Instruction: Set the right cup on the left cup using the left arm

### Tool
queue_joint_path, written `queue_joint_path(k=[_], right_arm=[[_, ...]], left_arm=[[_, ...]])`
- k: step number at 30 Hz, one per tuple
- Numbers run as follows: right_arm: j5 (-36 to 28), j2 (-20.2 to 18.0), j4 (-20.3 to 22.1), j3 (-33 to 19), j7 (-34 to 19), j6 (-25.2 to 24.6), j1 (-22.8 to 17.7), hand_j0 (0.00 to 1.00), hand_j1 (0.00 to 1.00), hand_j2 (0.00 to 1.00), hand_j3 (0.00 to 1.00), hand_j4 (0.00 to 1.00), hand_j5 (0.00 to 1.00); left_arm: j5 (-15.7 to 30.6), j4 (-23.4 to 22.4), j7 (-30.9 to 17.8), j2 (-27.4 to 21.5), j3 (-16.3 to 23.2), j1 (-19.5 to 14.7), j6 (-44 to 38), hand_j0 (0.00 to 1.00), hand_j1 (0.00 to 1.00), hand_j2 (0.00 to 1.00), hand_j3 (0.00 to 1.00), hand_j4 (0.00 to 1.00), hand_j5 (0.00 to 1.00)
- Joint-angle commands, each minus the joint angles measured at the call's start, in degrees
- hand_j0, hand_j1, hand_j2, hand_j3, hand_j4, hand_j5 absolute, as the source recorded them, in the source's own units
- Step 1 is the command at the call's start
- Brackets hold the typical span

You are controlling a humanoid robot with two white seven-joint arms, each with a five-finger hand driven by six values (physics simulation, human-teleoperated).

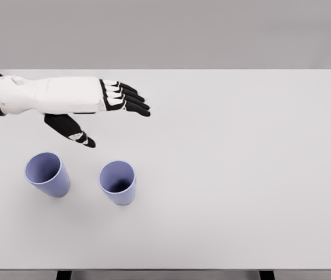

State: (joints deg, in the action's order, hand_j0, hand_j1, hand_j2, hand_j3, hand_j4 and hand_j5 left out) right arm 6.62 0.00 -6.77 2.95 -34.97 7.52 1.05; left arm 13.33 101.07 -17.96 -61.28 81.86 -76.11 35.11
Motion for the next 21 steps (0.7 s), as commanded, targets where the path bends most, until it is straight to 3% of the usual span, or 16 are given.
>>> queue_joint_path(k=[1, 16, 21], right_arm=[[0.1, 0.0, 0.0, 0.3, 0.0, 0.0, 0.1, 1.00, 1.00, 1.00, 1.00, 1.00, 1.00], [0.1, 0.0, 0.0, 0.0, 0.0, 0.0, -0.7, 1.00, 1.00, 1.00, 1.00, 1.00, 1.00], [0.1, 0.0, 0.0, -0.1, 0.0, 0.0, -0.7, 1.00, 1.00, 1.00, 1.00, 1.00, 1.00]], left_arm=[[0.6, 0.0, 0.0, -0.9, 1.1, 0.0, -0.1, 1.00, 1.00, 1.00, 1.00, 1.00, 1.00], [-0.7, 0.1, 0.6, -3.2, 3.0, 1.2, -0.1, 1.00, 1.00, 1.00, 1.00, 1.00, 1.00], [-3.3, 0.1, -8.6, -1.7, 2.8, 3.0, -0.1, 1.00, 1.00, 1.00, 1.00, 1.00, 1.00]])
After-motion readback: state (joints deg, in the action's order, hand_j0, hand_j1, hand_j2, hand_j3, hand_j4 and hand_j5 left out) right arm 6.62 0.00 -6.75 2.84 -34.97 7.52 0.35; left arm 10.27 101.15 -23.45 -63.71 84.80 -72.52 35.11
